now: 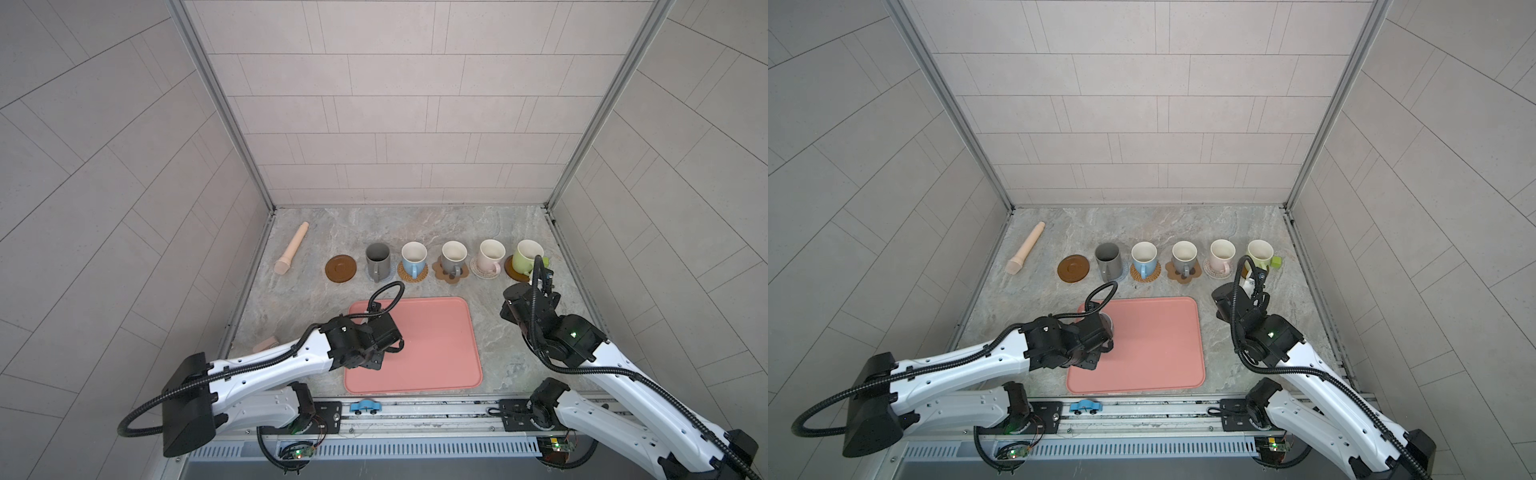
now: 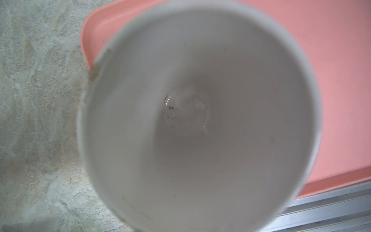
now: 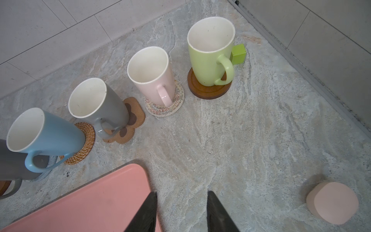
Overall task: Place cups on coasters
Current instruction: Pick up the cup from the tray, then place the cup on the coaster.
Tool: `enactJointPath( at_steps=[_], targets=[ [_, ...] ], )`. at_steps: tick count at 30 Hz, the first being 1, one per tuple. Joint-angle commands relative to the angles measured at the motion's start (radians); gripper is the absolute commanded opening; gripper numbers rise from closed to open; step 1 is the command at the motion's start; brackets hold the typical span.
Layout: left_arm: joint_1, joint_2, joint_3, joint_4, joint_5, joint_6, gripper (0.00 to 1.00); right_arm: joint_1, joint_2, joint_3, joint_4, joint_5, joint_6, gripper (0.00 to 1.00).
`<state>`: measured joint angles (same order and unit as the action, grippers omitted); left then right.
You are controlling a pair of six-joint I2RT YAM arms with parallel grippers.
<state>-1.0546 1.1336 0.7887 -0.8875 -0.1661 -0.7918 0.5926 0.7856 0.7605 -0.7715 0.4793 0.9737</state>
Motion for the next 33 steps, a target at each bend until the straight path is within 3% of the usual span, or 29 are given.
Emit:
enactJointPath(
  at_steps=[1, 10, 33],
  targets=[
    [0.043, -0.031, 0.011, 0.005, -0.050, 0.033, 0.12, -0.005, -0.013, 0.014, -0.031, 0.031, 0.011, 0.43],
    [0.237, -0.054, 0.038, 0.019, -0.012, 0.156, 0.12, -0.005, -0.029, 0.013, -0.044, 0.039, 0.011, 0.43],
    [0.696, 0.124, 0.219, 0.096, 0.097, 0.458, 0.12, -0.004, -0.101, 0.007, -0.079, 0.069, -0.003, 0.43]
  ],
)
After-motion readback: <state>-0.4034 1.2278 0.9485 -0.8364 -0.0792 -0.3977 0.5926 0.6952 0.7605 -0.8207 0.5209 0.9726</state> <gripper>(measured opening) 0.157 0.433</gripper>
